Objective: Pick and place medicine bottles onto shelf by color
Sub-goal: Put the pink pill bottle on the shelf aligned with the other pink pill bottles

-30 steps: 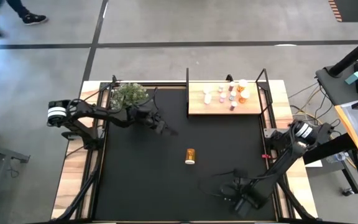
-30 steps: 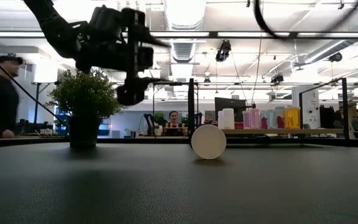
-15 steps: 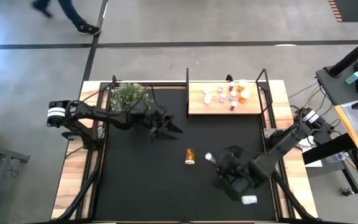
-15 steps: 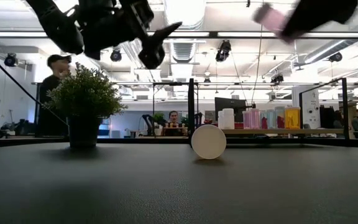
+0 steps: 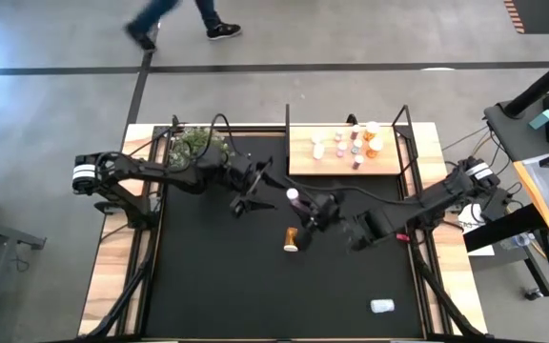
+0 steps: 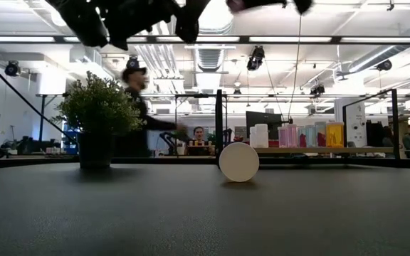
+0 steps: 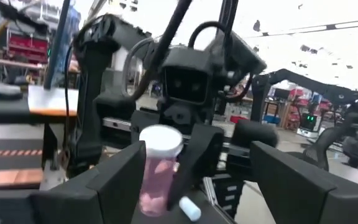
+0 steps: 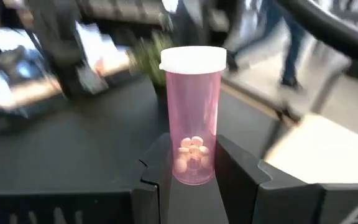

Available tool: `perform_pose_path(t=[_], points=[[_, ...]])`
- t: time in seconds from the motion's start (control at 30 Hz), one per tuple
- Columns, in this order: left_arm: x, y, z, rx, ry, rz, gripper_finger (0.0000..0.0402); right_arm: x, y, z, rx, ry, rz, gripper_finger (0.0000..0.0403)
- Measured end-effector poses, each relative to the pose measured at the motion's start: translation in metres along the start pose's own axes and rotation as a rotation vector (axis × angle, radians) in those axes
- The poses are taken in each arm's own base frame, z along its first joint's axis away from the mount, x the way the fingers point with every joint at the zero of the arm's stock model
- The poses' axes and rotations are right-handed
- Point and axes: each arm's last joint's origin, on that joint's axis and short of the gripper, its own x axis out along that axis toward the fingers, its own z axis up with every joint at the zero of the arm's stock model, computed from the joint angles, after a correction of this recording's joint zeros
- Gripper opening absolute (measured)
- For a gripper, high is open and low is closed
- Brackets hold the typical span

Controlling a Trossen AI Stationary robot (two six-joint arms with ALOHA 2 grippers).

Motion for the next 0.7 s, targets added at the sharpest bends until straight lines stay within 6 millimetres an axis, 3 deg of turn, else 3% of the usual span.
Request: perform_pose_path(t=[0.27,0.7], points=[[0.005,0.002,0.012,0.022,-0.048,0.049,0.0272,0.006,-0.013,0.037,0.04,-0.147,0.014,0.0094],[0.005,0.005,0.014,-0.053,-0.084,0.135,0.0272,0.028,-0.018,0.042,0.065,-0.165,0.012,0.0094]])
